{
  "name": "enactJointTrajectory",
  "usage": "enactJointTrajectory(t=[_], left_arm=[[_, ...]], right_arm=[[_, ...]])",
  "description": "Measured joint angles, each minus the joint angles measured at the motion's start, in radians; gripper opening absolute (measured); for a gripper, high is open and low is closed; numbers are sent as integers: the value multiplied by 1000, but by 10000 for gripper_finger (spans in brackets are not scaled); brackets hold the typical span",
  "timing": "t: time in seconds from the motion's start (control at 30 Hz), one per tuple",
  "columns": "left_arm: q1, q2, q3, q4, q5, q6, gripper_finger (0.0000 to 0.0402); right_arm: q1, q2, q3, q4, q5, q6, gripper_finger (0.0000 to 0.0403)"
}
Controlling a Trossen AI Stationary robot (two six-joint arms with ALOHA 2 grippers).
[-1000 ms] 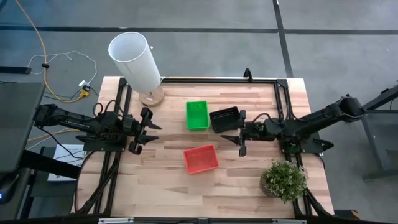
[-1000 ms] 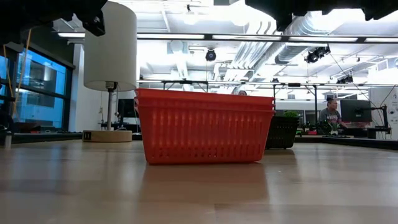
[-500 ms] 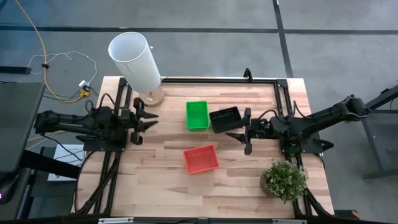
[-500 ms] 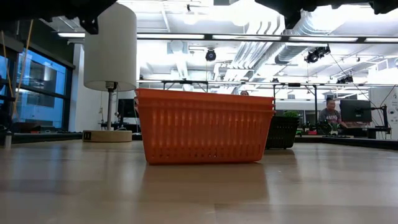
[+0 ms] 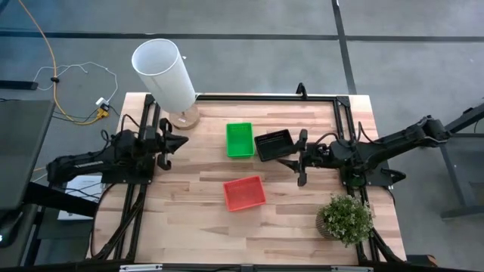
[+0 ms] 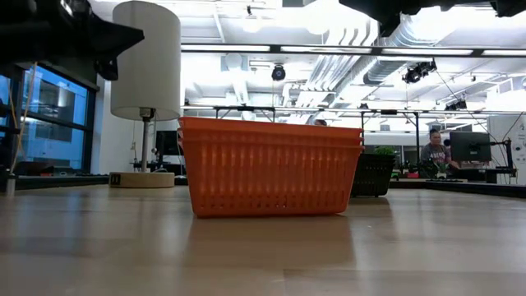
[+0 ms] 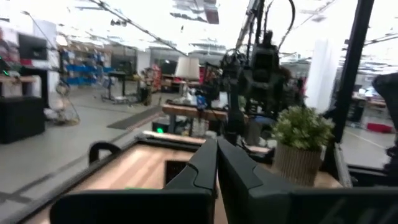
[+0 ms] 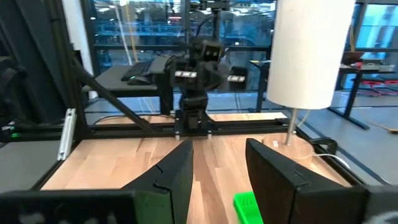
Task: Stack baskets by color
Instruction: Return to Home Position
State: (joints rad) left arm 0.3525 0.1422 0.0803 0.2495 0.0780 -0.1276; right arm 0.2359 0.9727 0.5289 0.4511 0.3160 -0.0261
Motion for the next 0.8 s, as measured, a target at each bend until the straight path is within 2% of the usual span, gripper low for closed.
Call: enactJointTrajectory(t=[0.3, 0.6, 0.67, 0.8], left_arm=[[34, -63, -67, -25, 45, -54, 0], [26, -138, -68, -211, 58, -86, 0], [4, -138, -69, -215, 25, -106, 0], [-82, -139, -69, -218, -116, -116, 0]], right_arm=[[0, -88, 1, -45, 23, 8, 133], [0, -170, -8, -162, 22, 68, 133], [0, -182, -8, -176, 23, 79, 133], [0, -201, -8, -191, 32, 97, 133]])
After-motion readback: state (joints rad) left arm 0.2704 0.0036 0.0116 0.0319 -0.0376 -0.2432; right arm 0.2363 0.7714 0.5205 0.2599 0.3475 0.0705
